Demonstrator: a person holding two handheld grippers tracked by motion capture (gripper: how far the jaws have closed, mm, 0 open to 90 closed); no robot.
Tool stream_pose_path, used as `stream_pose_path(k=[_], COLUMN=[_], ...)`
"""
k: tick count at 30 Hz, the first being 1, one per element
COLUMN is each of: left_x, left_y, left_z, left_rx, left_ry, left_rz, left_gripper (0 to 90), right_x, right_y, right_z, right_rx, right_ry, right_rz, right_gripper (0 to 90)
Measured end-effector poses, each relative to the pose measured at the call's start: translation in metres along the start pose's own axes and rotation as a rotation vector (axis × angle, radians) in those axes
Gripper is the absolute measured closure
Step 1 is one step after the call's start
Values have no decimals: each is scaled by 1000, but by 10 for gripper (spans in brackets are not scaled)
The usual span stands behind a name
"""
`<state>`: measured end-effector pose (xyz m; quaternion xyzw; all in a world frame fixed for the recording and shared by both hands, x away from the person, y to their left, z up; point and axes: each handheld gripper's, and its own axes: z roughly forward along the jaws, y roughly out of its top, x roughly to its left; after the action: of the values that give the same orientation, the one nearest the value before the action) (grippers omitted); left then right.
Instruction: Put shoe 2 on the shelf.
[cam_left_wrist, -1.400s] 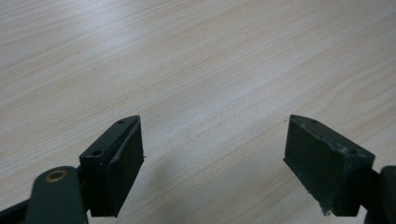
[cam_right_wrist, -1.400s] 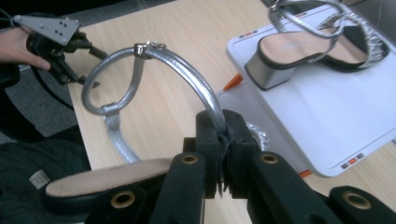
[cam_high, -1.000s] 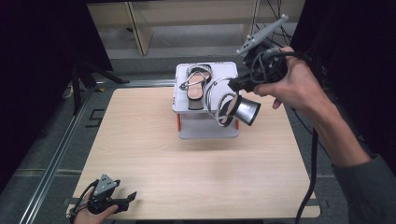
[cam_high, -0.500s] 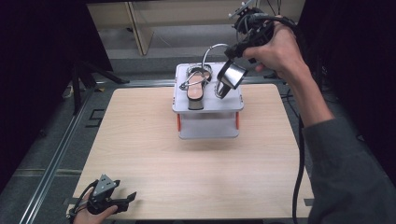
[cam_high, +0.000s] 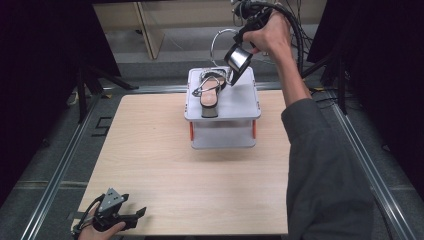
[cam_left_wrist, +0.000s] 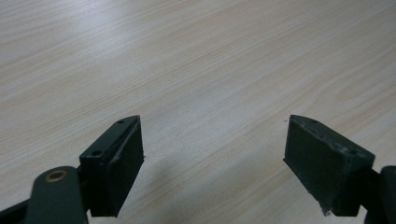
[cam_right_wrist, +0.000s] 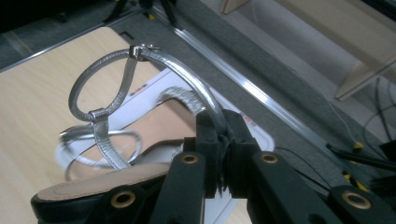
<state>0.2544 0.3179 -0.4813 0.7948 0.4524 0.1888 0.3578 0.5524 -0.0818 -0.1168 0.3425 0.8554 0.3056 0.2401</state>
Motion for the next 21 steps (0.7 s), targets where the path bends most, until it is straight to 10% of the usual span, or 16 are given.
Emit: stream_pose_path(k=[12,21], left_x=[-1,-2], left_y=[-1,-3], left_z=[-4,-5], left_rx=[-9,1], left_ry=[-5,2], left_rz=[0,6], left_gripper=[192,192], right_x=[-25,-18], right_y=[19,-13], right_z=[46,57], right_rx=[-52,-10], right_ry=[-57,-2], right_rz=[51,37], right_gripper=[867,865])
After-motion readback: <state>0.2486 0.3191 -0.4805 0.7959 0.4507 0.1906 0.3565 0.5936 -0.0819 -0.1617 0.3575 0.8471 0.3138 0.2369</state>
